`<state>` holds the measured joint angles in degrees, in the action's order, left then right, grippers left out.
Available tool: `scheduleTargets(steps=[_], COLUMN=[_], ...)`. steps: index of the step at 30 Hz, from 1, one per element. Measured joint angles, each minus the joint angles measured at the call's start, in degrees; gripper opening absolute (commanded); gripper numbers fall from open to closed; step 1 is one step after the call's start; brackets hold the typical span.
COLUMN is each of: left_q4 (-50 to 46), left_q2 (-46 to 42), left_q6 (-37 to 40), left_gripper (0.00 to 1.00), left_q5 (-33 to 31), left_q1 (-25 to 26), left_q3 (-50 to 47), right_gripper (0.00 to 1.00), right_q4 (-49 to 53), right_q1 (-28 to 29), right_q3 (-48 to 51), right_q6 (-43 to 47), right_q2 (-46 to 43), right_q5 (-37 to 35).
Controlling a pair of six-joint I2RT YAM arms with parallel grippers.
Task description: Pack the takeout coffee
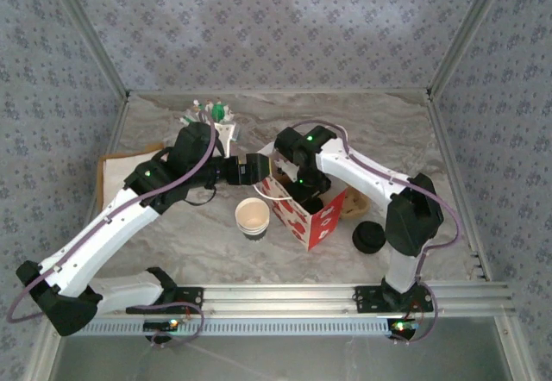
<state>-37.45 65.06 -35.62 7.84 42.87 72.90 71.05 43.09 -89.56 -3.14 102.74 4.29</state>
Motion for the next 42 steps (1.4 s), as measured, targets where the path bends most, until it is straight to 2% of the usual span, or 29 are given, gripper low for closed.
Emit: scheduleTargets(steps=[27, 42], left_q4=[0.02, 0.02], left_q2=[0.0, 0.0], left_q6=[-0.02, -0.02], left_gripper=[0.95, 0.95], left_q5=[-0.94, -1.25], left_q1=[0.0, 0.0], left_q3=[0.0, 0.0], right_gripper=[0.67, 0.77], right_q4=[-0.59, -0.61], right_q1=[1.68, 2.49], right_q3=[0.33, 0.39], right_q6=[-1.16, -1.97], right_q2=[-0.59, -0.66], right_q5=[-1.97, -3.04])
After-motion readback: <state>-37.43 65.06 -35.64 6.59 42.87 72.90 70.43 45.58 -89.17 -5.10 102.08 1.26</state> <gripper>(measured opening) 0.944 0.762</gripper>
